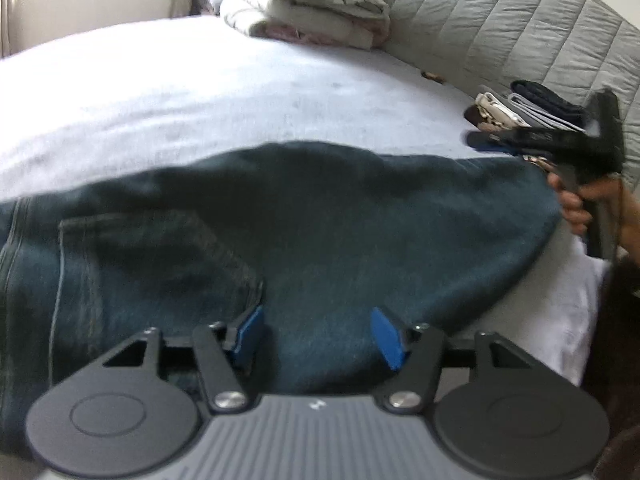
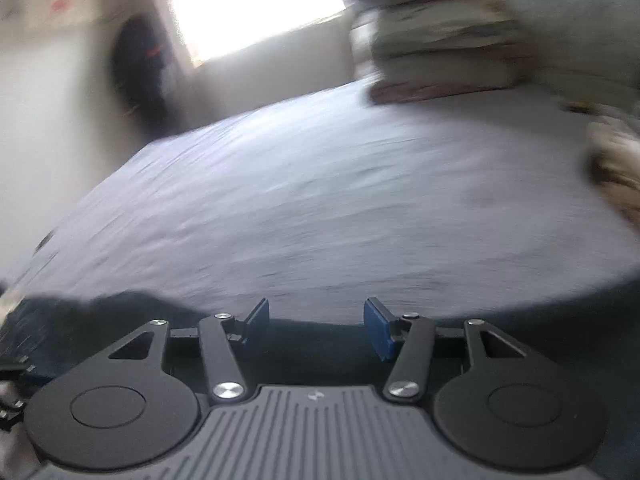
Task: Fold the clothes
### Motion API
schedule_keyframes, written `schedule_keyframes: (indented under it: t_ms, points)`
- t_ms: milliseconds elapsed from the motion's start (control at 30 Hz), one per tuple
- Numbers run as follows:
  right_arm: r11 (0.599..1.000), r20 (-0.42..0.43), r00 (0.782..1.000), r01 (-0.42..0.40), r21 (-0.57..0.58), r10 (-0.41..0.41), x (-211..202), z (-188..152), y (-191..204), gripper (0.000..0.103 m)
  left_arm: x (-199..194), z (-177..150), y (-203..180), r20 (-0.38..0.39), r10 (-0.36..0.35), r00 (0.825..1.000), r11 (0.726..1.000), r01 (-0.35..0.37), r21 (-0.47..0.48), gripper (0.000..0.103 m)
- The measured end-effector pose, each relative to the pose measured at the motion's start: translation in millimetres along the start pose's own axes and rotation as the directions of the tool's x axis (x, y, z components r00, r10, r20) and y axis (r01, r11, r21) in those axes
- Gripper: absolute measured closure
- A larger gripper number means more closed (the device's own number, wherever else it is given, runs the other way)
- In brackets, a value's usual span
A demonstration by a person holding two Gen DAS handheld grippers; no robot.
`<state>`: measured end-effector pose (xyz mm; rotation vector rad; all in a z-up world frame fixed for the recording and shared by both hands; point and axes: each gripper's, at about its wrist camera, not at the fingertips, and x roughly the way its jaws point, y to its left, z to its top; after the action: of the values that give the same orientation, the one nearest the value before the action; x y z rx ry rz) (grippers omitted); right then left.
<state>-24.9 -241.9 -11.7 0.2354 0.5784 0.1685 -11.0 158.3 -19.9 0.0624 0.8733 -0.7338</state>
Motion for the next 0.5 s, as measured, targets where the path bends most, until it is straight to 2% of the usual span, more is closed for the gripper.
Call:
schedule_keyframes:
  t_ms: [133,233,300,367,500]
  points:
    - [0.975,-0.081,0.985,-0.164,-0.149,0.154,28,14,38,0.047,-10,5,9,-0.061,-0.037,0.997,0.999,0.036,-0.002,0.045]
    - [0.952,-0.133,0.966,-0.243,-0.187,0.221,45,17,53,0.047,-18,14,14,-0.003,-0.028,1.000,0.999,0.028,-0.035,0.043]
    - [0.939,-0.167,0.954,-0.279,-0.199,0.248,58,18,61,0.047,-17,23,17,0.065,-0.063,0.996,0.996,0.067,-0.063,0.038]
    - [0.934,-0.180,0.950,-0.292,-0.208,0.256,71,17,67,0.047,-6,35,16,0.123,-0.096,0.988,0.989,0.108,-0.097,0.036]
    - [0.930,-0.197,0.938,-0.320,-0.180,0.284,93,20,73,0.047,27,47,17,0.174,-0.118,0.978,0.972,0.150,-0.182,0.036]
